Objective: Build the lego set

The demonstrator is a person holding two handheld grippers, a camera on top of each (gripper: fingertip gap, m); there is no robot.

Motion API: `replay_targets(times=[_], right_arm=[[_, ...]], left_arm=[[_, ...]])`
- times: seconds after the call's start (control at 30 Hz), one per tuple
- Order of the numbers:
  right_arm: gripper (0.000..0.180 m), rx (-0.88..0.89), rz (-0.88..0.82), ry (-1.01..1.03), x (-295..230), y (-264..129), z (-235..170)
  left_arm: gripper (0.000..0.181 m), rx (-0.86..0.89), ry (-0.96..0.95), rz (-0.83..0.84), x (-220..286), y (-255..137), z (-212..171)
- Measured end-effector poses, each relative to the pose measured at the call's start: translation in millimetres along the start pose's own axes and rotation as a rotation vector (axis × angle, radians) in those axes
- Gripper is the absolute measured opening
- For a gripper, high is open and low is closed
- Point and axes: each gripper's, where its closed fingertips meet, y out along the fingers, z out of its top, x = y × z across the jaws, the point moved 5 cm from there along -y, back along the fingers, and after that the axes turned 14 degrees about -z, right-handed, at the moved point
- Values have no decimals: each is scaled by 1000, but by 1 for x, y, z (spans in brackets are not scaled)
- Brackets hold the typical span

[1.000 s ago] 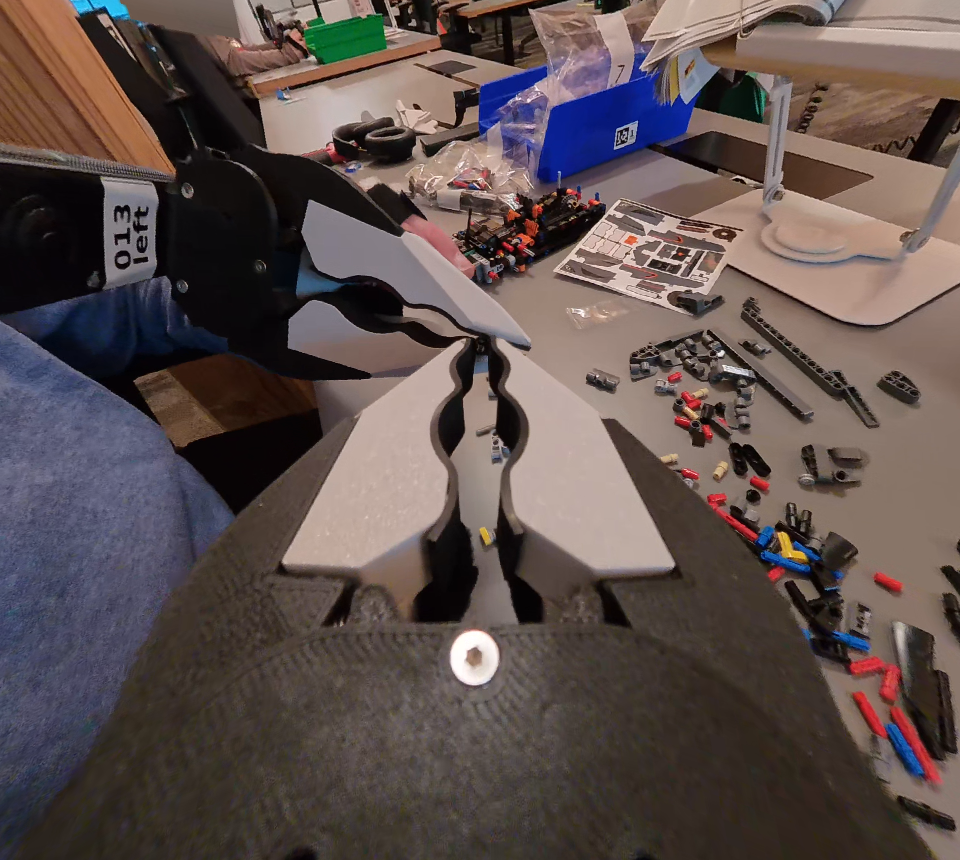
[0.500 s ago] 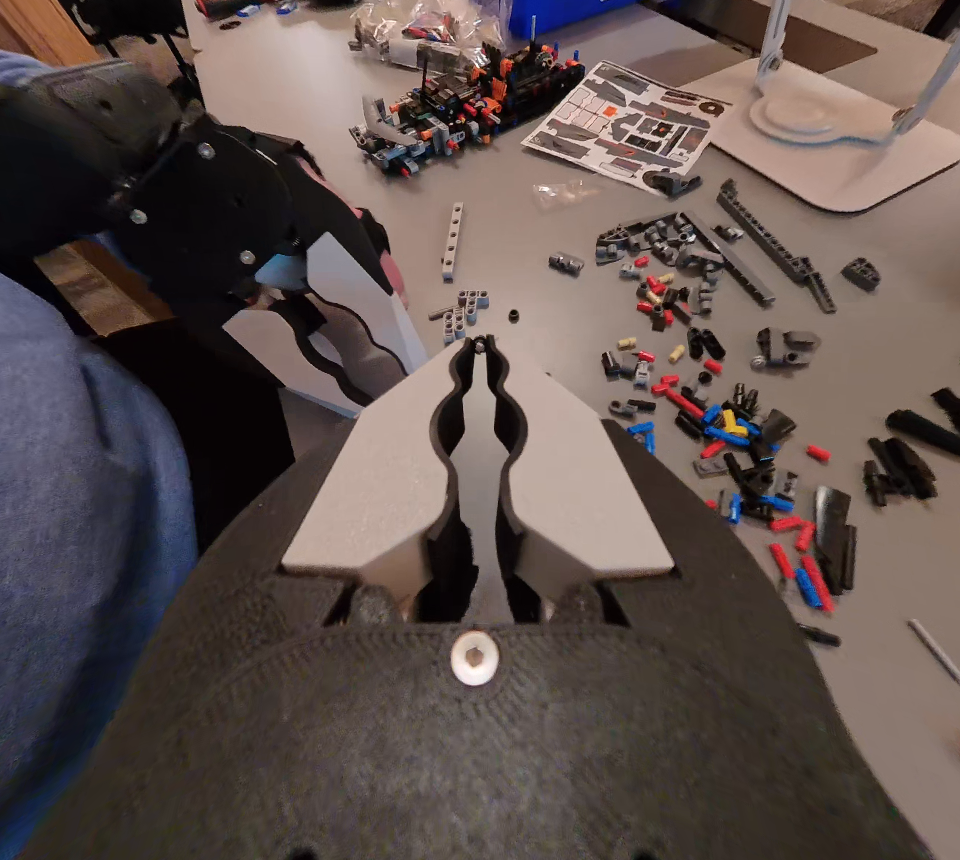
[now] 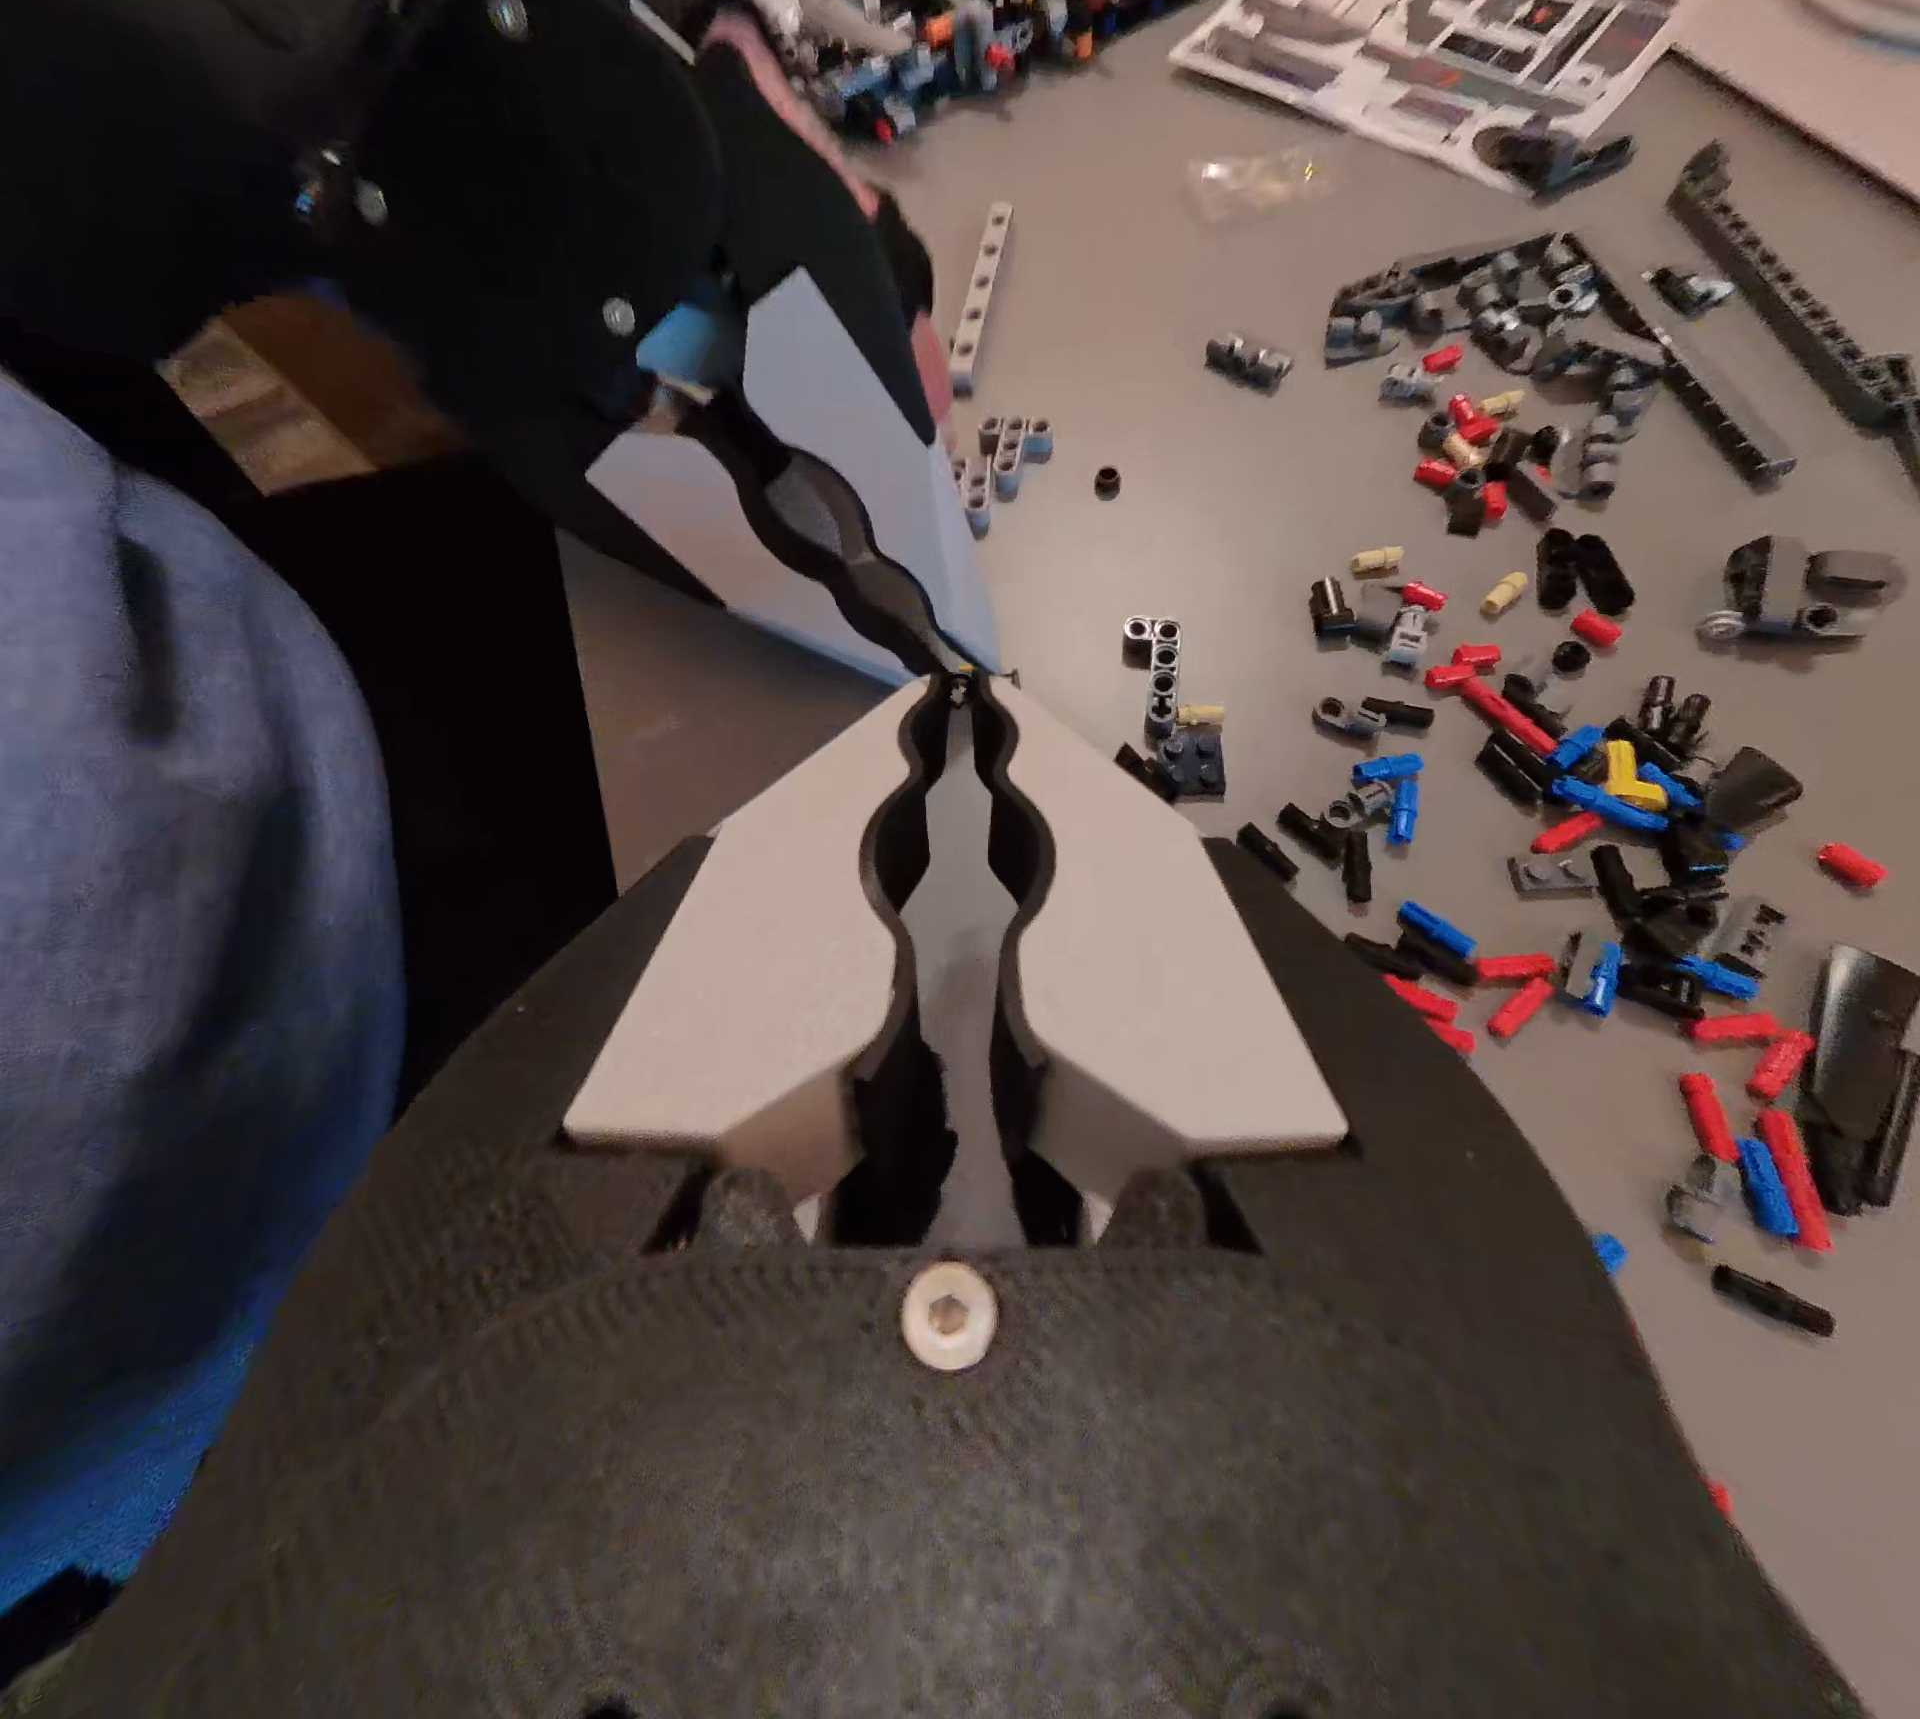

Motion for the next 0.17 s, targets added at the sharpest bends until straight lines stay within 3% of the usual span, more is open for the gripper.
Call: replay_targets(times=[0.03,0.17], right_arm=[[1,-24,27,-10,-1,4,-1],[1,-99,113,-92,-3,22,1]], left_arm=[[7,-3,56,-26,0,-1,-1],[7,-27,249,-126,-6,-7,-11]])
